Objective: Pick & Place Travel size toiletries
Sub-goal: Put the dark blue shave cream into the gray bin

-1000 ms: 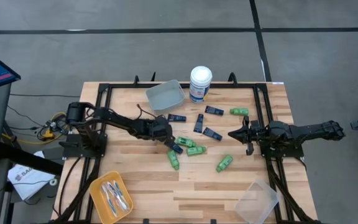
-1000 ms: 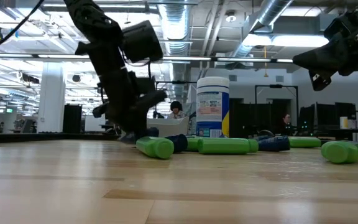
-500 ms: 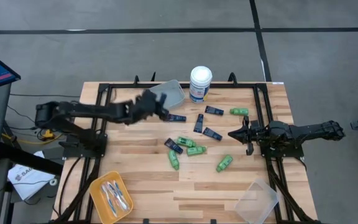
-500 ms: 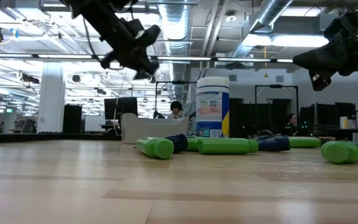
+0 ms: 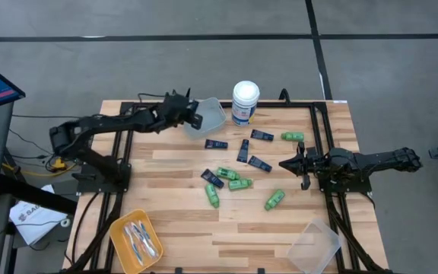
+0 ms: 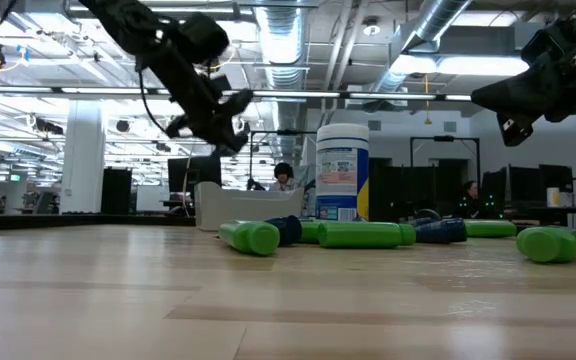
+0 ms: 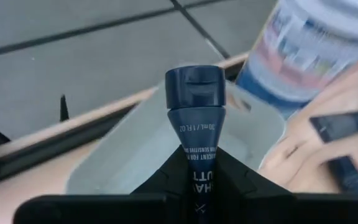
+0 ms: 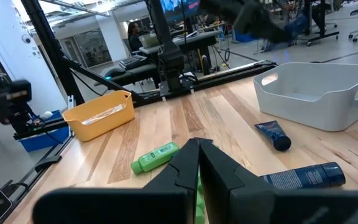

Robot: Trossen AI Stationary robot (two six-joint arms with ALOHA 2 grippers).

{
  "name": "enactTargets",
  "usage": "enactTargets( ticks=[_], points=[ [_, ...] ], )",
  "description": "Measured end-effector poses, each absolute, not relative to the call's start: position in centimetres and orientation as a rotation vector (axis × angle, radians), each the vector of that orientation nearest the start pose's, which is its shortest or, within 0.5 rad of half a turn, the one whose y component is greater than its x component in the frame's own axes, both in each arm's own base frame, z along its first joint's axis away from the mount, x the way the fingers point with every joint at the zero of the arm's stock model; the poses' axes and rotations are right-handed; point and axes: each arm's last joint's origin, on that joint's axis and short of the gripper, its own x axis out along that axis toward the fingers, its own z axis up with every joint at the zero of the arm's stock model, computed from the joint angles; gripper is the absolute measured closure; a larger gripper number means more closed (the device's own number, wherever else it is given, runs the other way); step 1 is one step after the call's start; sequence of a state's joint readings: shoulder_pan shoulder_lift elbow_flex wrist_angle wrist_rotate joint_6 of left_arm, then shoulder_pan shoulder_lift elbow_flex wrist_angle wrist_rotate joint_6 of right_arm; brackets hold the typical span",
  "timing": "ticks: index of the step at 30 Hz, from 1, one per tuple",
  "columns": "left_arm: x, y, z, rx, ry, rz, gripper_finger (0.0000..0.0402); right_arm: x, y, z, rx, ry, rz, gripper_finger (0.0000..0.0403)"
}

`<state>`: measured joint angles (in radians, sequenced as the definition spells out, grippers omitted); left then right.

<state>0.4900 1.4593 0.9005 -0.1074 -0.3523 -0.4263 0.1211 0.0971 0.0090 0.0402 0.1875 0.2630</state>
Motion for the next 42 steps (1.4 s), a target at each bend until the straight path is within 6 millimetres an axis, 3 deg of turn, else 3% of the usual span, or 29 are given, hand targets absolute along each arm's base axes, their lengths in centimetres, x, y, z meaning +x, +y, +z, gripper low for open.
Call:
enactTargets(
  ticks=[7, 11, 24, 31, 36, 42],
  points=[
    [27.8, 15.7, 19.1, -0.438, 0.629, 0.940, 0.0358, 10.3, 0.7, 16.3, 0.255, 0.039, -0.072, 0.0397],
    [28.1, 15.8, 17.9, -0.438, 0.667, 0.944, 0.0356, 10.3, 0.7, 16.3, 0.256, 0.038, -0.072, 0.0397],
    [28.3, 15.9, 17.6, -0.416, 0.684, 0.915, 0.0351, 10.3, 0.7, 16.3, 0.256, 0.038, -0.072, 0.0397],
    [28.4, 15.8, 17.7, -0.355, 0.712, 0.851, 0.0278, 10.3, 0.7, 16.3, 0.256, 0.038, -0.072, 0.0397],
    [28.5, 15.5, 18.9, -0.312, 0.675, 0.824, 0.0206, 10.3, 0.7, 16.3, 0.256, 0.038, -0.072, 0.0397],
    [29.4, 12.2, 23.7, -0.169, 0.504, 0.634, 0.0173, 10.3, 0.7, 16.3, 0.256, 0.038, -0.073, 0.0397]
  ],
)
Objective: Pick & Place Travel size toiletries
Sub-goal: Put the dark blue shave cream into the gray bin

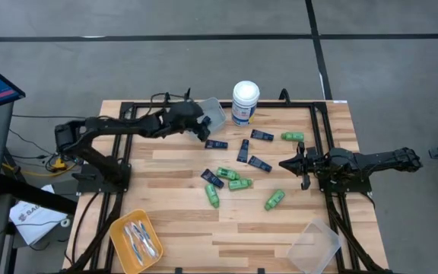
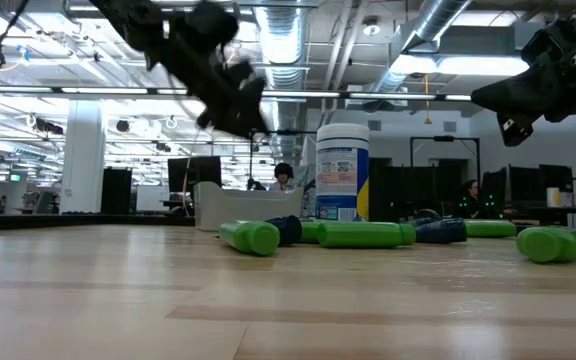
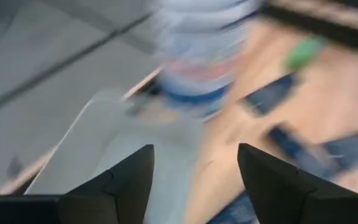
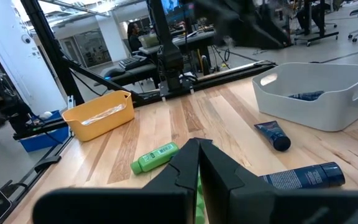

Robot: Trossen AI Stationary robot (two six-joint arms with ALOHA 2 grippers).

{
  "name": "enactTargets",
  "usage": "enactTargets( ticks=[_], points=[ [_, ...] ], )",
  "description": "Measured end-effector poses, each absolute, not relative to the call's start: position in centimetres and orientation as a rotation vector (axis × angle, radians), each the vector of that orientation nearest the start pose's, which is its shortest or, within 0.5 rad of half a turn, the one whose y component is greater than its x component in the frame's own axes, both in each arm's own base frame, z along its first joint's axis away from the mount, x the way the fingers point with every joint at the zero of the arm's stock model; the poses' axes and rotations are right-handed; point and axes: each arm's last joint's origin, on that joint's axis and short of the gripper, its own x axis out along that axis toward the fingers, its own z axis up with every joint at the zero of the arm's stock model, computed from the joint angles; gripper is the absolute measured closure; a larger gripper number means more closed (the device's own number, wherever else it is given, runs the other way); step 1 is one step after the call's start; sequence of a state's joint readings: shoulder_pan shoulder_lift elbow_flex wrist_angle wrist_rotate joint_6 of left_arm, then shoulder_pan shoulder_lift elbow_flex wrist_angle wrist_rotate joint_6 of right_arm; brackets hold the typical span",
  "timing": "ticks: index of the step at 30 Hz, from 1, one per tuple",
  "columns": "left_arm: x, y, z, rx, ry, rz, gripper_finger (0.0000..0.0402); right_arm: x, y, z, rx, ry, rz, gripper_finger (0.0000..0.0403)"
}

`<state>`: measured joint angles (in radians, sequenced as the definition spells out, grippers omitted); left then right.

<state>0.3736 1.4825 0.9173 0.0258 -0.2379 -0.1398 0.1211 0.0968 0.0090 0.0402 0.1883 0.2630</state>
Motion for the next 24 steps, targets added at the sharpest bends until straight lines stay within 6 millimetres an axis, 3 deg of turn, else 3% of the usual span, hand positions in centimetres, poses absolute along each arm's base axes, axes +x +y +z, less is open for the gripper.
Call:
enactTargets(
  ticks=[5, 9, 20, 24],
  points=[
    [30.0, 9.3, 25.3, -0.045, 0.454, 0.499, 0.0177, 10.3, 0.7, 16.3, 0.256, 0.038, -0.075, 0.0397],
    [30.8, 8.7, 25.3, -0.057, 0.463, 0.407, 0.0177, 10.3, 0.6, 16.3, 0.255, 0.038, -0.079, 0.0397],
    [35.5, 9.7, 24.2, 0.004, 0.590, 0.268, 0.0178, 10.3, 0.6, 16.3, 0.256, 0.037, -0.079, 0.0397],
    [37.0, 10.7, 22.4, 0.003, 0.662, 0.253, 0.0178, 10.3, 0.6, 16.3, 0.256, 0.036, -0.078, 0.0397]
  ],
)
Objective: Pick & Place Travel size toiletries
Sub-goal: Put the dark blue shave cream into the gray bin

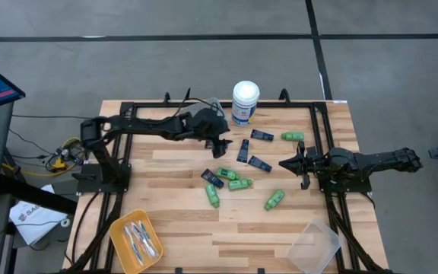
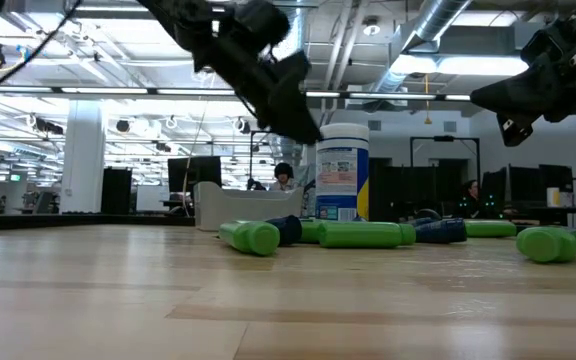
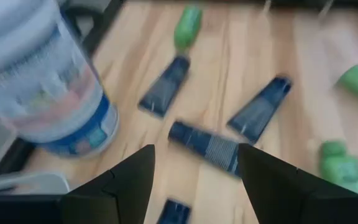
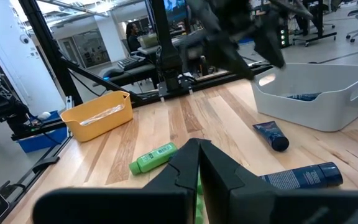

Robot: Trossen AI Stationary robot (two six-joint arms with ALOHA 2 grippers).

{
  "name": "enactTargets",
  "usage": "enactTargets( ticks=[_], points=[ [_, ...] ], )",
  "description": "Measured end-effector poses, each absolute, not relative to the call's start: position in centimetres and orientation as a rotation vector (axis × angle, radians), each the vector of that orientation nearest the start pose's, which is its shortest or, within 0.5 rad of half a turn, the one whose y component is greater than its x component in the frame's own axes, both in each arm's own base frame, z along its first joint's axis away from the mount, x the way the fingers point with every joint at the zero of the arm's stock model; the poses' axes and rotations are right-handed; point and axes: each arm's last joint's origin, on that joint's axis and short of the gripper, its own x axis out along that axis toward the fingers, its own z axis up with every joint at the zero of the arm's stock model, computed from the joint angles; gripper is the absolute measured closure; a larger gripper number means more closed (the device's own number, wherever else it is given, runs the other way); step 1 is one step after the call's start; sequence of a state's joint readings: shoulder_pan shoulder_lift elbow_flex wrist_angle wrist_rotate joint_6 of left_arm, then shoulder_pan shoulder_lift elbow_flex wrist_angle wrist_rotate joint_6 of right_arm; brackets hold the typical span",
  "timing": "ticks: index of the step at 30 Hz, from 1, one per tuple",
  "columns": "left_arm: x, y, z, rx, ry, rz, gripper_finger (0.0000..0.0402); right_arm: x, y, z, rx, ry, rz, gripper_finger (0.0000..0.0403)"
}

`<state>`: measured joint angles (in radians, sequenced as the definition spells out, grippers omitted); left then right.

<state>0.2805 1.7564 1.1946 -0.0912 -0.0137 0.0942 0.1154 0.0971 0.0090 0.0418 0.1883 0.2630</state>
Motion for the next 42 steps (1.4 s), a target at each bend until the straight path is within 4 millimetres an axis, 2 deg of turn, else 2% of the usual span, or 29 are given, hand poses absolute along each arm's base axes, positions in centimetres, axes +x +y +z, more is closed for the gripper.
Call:
enactTargets(
  ticks=[8, 23, 29, 37, 42],
  points=[
    [38.2, 11.1, 18.1, -0.016, 0.786, 0.237, 0.0178, 10.3, 0.6, 16.3, 0.259, 0.035, -0.079, 0.0397],
    [38.8, 11.4, 13.7, -0.026, 0.900, 0.251, 0.0178, 10.3, 0.6, 16.3, 0.268, 0.035, -0.079, 0.0397],
    [38.8, 11.2, 13.2, -0.095, 0.922, 0.243, 0.0180, 10.3, 0.6, 16.3, 0.282, 0.035, -0.079, 0.0397],
    [38.7, 10.6, 13.1, -0.109, 0.946, 0.232, 0.0209, 10.3, 0.6, 16.3, 0.282, 0.036, -0.079, 0.0397],
    [38.9, 9.4, 13.8, -0.270, 0.906, 0.299, 0.0211, 10.3, 0.6, 16.3, 0.282, 0.036, -0.079, 0.0397]
  ],
)
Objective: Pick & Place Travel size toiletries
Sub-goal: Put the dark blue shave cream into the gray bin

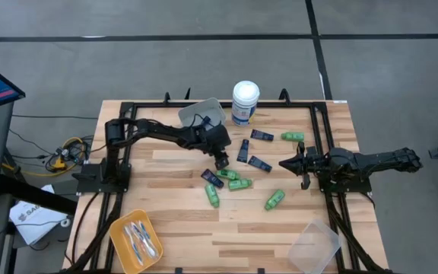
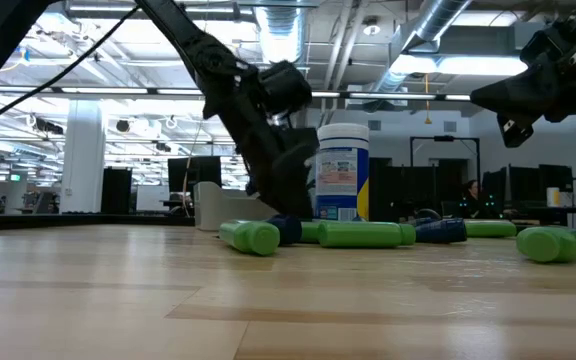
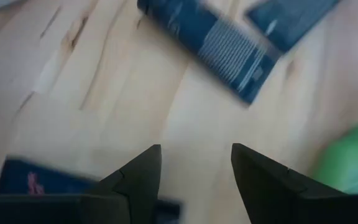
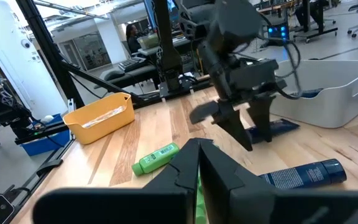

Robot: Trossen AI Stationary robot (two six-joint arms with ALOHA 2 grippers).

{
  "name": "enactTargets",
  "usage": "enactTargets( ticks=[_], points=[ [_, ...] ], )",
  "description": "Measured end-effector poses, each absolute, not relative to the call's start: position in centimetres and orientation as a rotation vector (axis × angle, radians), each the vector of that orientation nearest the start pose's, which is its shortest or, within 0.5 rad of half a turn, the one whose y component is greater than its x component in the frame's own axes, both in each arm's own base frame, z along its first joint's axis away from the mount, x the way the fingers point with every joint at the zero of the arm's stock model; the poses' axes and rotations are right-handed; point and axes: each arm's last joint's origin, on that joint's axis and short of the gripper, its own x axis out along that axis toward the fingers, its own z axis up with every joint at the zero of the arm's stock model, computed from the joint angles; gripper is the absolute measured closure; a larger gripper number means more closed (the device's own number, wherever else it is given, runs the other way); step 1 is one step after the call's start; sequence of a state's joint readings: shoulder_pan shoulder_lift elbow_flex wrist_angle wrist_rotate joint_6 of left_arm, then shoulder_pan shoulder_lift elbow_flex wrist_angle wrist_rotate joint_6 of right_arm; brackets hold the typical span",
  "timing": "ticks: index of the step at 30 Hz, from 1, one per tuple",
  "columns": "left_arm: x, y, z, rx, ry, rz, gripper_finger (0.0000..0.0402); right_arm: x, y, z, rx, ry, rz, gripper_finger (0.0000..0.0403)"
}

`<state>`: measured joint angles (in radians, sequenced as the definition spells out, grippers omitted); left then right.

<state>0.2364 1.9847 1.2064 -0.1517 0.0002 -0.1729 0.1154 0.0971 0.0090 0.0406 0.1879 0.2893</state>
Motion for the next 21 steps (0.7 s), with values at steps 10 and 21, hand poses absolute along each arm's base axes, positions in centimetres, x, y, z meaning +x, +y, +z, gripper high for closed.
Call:
enactTargets(
  ticks=[10, 21],
  points=[
    [38.1, 5.7, 20.4, -0.399, 0.697, 0.523, 0.0198, 10.3, 0.6, 16.3, 0.282, 0.037, -0.079, 0.0397],
    [36.3, 5.8, 19.7, -0.614, 0.616, 0.769, 0.0197, 10.3, 0.6, 16.3, 0.282, 0.038, -0.079, 0.0397]
  ],
)
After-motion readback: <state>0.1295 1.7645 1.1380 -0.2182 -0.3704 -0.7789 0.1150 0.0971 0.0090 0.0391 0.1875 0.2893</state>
